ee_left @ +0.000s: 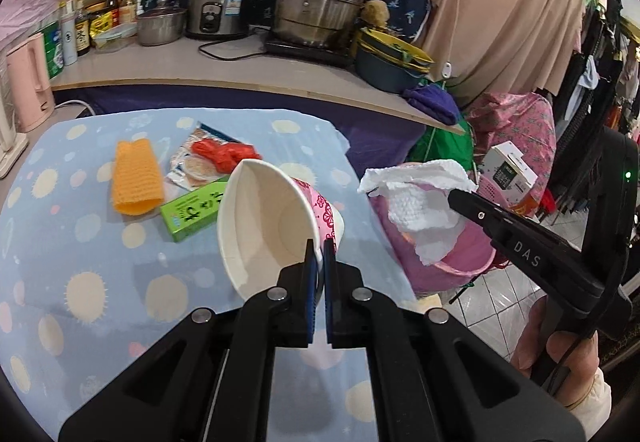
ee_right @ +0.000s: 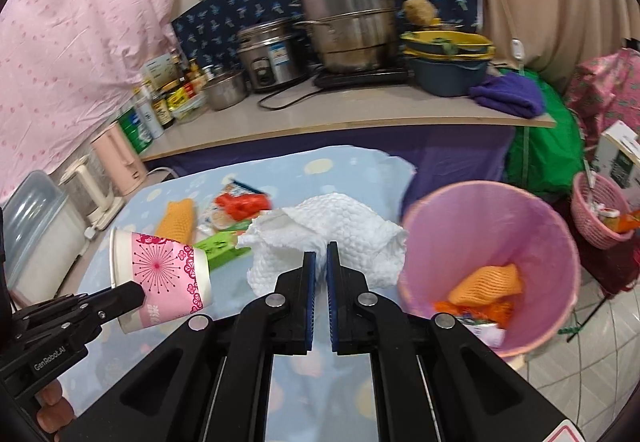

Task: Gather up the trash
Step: 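Carry cup and tissue over the pink bin and open both tools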

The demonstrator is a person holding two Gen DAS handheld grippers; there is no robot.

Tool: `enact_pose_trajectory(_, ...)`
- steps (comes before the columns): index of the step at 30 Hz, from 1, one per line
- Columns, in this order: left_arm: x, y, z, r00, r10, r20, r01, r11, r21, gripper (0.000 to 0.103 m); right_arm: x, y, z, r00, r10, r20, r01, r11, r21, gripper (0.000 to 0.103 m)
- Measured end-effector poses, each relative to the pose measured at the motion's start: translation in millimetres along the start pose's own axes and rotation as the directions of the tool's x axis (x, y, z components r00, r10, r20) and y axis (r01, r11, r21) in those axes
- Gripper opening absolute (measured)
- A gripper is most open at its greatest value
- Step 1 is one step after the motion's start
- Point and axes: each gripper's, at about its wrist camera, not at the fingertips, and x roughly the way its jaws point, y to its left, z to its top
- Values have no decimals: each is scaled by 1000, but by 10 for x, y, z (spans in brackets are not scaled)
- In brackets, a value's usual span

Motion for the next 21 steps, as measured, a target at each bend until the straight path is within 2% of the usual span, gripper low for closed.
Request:
enact_pose_trajectory(10,473,-852,260,993,-120,-16,121,988,98,3,-167,-950,31,989,-147,16,144,985,98,6)
enact_pose_trajectory(21,1155,-1472,415,989,-127,-71,138,972,192,3,116,-1433,197,981,-195,-4,194,973,127,6)
